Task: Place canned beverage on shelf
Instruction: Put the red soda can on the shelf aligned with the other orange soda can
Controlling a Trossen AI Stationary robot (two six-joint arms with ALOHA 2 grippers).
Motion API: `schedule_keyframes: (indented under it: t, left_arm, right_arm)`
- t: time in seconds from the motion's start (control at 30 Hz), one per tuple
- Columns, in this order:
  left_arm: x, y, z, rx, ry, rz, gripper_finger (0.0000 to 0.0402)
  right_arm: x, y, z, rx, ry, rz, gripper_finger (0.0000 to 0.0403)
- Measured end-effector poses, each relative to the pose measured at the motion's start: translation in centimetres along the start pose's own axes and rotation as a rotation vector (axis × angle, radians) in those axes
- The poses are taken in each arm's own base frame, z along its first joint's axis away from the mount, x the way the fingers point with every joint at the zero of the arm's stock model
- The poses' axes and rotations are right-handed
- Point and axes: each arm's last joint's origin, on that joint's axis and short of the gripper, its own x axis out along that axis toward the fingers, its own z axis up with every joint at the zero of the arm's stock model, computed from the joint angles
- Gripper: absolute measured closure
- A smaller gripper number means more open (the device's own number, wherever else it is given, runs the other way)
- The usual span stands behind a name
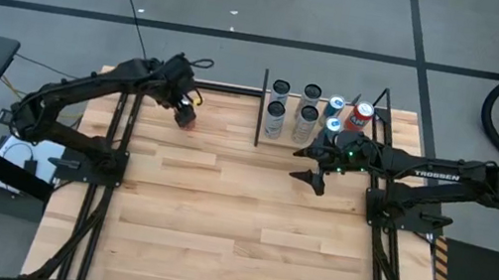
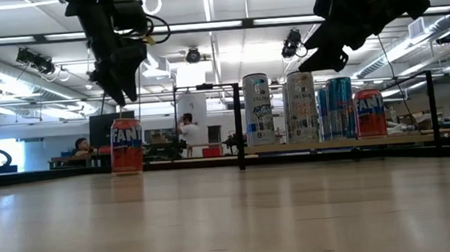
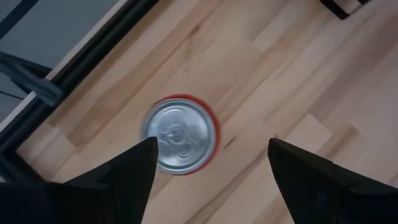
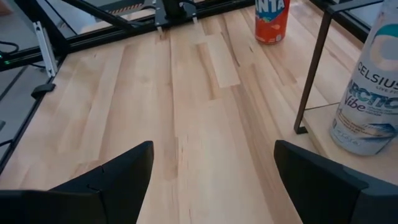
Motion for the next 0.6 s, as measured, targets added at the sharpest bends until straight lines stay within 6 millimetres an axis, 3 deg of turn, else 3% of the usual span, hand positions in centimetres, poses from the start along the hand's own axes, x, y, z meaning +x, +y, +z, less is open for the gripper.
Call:
schedule_keyframes:
  t: [0.27, 0.6]
  left_arm:
    - [1.0, 1.6, 0.4, -0.058, 0.021, 0.031, 0.0095]
    - [2.8, 1.5, 0.6, -0.074, 0.083, 0.027, 0.0095]
  right_arm:
    - [0.0, 0.0, -0.1, 0.002, 0.009, -0.001, 0.0061]
    - [0.0, 0.0, -0.3, 0.005, 0.028, -0.003, 0.0061]
